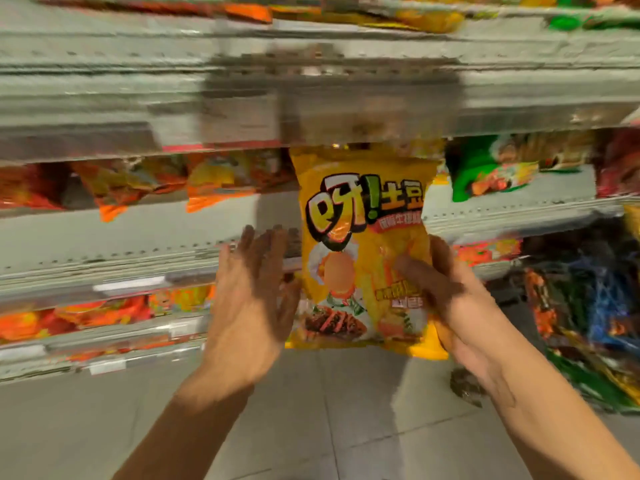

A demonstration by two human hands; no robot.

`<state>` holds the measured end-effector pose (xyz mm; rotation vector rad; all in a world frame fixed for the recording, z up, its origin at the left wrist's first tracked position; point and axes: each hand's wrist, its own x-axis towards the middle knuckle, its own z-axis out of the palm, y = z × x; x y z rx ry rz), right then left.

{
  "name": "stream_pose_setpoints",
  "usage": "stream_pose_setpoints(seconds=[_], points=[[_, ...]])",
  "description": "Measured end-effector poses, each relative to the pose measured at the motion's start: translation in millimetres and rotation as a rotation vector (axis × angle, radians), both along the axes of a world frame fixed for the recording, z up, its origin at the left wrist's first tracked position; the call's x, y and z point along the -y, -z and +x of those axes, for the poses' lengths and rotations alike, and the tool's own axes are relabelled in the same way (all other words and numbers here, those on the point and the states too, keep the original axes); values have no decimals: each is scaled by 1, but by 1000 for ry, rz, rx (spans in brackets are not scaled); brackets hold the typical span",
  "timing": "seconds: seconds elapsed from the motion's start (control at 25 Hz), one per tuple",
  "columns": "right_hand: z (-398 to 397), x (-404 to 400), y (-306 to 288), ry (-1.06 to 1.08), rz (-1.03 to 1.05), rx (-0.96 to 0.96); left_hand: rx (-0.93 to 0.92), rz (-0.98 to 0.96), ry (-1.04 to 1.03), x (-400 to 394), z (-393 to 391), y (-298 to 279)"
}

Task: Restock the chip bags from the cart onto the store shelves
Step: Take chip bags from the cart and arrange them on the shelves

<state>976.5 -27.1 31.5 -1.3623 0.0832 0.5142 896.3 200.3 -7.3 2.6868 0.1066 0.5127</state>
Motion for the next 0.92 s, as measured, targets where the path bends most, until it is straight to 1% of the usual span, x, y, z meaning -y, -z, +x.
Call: stream_pose_setpoints(seconds=[0.08,0.16,0.28,0.44,0.56,0.68,0.76,0.84,0.92], points=[[27,49,1,4,23,17,-38,-3,19,49,32,2],[56,81,-2,7,12,22,-79,-16,7,85,56,6],[100,100,-7,7,-6,65,-77,-29,-88,103,70,18],[162,90,-23,-16,71,143,-84,7,-108,105,71,28],[197,75,-26,3,75,164,-103,109,-169,113,78,29],[212,66,-12,-137,-54,122,-123,162,-149,132,93,26],[215,70,-1,-230,-128,84,-104,126,-106,147,105,27],[215,71,6,-260,-126,77,-102,73,-126,156,110,27],[210,68,10,-247,-174,134,-103,100,-129,159,108,29]])
